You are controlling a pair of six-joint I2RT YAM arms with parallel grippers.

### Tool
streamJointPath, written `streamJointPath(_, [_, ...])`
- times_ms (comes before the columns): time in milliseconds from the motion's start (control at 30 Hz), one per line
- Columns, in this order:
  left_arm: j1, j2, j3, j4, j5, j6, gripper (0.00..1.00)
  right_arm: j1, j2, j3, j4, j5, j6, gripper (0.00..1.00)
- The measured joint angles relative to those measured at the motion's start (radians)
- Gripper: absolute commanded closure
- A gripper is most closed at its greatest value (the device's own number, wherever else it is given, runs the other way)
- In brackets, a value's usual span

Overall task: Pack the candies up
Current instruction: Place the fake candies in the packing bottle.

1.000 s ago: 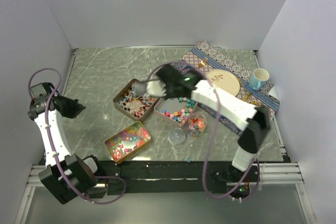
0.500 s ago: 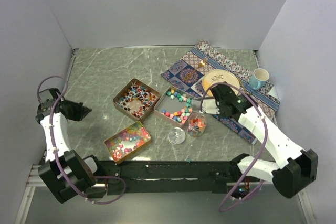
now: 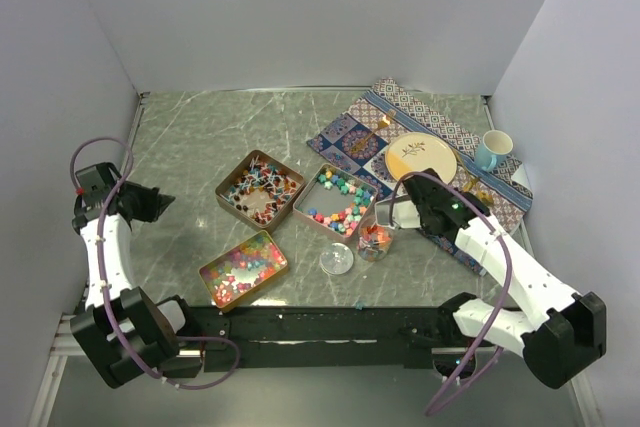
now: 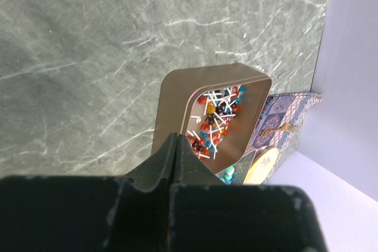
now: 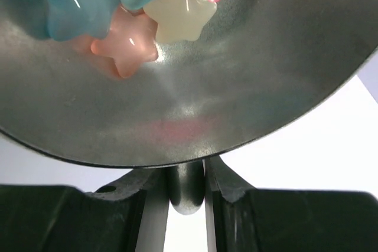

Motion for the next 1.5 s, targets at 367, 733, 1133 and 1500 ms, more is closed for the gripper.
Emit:
streamJointPath(367, [0.000,-0.037,-0.041,0.035,0.000,-0.016,0.99,-0.002,0.019,0.028,-0.024,0.176,-0.248,1.00])
streamJointPath(733, [0.000,-0.090,-0.078,0.043,0.005,-0.019,0.99,0.043,0.138,0.163,-0.067,0.224,-0.241,1.00])
streamJointPath(1133, [0.000,-0.100,-0.106,0.043,0.006,-0.024,0.99,0.171,0.175,0.208,-0.163,0.271,-0.155,1.00])
streamJointPath(1500, [0.009,-0.131,-0.129,0.056,0.006,-0.026,0.99,0.198,0.245,0.208,-0.190,0.338,-0.113,1.00])
